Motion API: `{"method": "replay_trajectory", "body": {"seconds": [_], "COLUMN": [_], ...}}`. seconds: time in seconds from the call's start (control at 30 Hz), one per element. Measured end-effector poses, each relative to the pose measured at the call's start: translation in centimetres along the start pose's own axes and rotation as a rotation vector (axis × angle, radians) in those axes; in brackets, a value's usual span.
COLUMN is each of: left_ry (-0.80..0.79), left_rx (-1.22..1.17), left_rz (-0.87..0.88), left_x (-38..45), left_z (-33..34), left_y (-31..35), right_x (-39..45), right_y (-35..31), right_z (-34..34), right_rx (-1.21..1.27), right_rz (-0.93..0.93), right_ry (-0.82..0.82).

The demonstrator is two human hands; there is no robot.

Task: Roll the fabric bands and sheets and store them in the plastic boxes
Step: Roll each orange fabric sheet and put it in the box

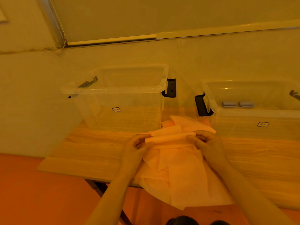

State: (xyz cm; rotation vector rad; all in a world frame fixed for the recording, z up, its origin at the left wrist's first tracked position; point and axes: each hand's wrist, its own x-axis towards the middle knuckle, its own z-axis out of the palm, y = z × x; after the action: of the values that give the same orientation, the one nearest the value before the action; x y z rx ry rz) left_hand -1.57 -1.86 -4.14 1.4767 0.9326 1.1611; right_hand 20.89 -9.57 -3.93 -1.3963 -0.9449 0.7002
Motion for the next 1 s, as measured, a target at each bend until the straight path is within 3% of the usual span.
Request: {"method": "replay_trajectory", "body": {"seconds": [0.27,0.6,1.0], "left_ry": [0.071,0.017,0.081], "left_rx": [0.023,-0.017,-0.044], "left_rz": [-0.006,-0.037,-0.036], "left_x": [0.0,0.0,-0.2], "left_z": [0.2,0.2,-0.1], "left_y": [0.1,0.1,0.2], "right_x": [-0.1,-0.2,-0.4], "right_y": [-0.1,-0.3,0.5], "right_z": [-0.1,0.1,0.9], "right_rx": [-0.031,-0.068,-0.626], "right_rz": [-0.012,-0.066,-0.351], "right_ry": [-0.06,-0.048,-0.069]}}
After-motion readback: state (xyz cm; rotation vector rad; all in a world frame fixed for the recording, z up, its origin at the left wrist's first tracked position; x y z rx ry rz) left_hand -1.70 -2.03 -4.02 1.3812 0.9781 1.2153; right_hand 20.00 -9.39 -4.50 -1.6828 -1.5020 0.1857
